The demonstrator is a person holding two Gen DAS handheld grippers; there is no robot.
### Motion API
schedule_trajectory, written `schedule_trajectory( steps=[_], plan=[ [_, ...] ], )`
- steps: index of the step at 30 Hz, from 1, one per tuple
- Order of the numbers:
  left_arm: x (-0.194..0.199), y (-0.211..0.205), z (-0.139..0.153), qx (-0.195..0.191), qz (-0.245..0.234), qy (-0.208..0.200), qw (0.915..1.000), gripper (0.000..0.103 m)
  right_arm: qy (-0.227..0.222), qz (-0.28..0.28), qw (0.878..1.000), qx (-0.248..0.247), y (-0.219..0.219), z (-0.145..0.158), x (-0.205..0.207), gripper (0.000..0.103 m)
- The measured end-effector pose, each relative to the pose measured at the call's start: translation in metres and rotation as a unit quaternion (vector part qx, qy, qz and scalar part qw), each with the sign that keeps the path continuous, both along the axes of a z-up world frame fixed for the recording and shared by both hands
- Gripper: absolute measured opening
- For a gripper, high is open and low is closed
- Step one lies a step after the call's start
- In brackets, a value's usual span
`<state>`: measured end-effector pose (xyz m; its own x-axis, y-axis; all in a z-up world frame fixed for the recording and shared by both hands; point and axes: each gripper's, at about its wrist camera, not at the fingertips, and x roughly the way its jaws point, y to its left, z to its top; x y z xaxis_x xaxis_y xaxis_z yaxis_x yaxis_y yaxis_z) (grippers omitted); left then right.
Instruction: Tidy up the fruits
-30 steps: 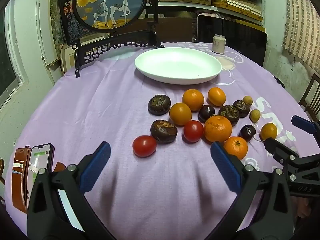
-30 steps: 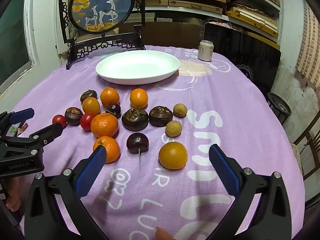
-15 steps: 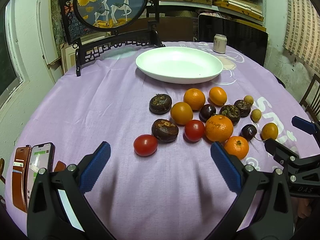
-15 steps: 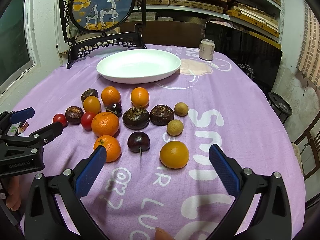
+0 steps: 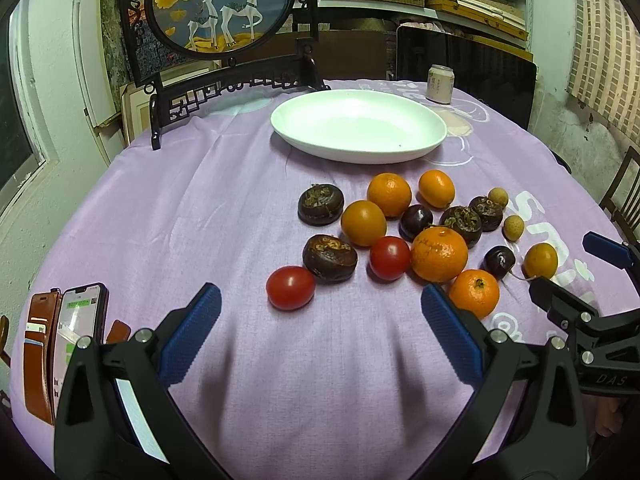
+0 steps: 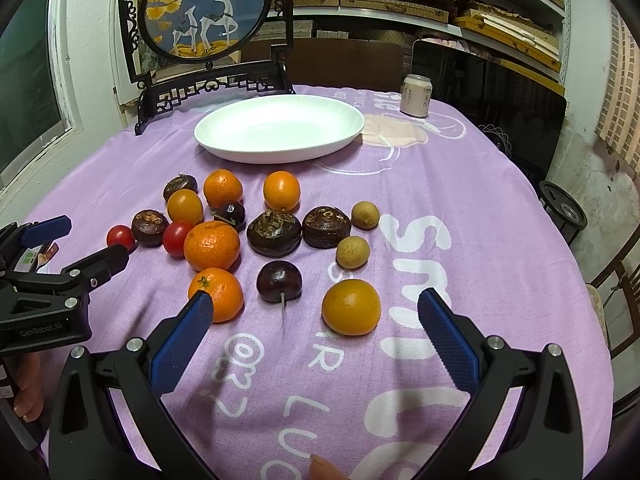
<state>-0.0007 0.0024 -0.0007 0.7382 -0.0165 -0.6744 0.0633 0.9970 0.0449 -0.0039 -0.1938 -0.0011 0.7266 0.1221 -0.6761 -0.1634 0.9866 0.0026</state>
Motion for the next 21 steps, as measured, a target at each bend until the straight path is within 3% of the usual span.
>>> schedule_trajectory(
  steps=[21],
  plan=[
    [0.0020,0.0005,-0.0013,0.000,0.002,0.007,1.0000,0.101,0.008,0.002,1.000,0.001,0.0040,-0.0011,-0.0023,0.102]
  ],
)
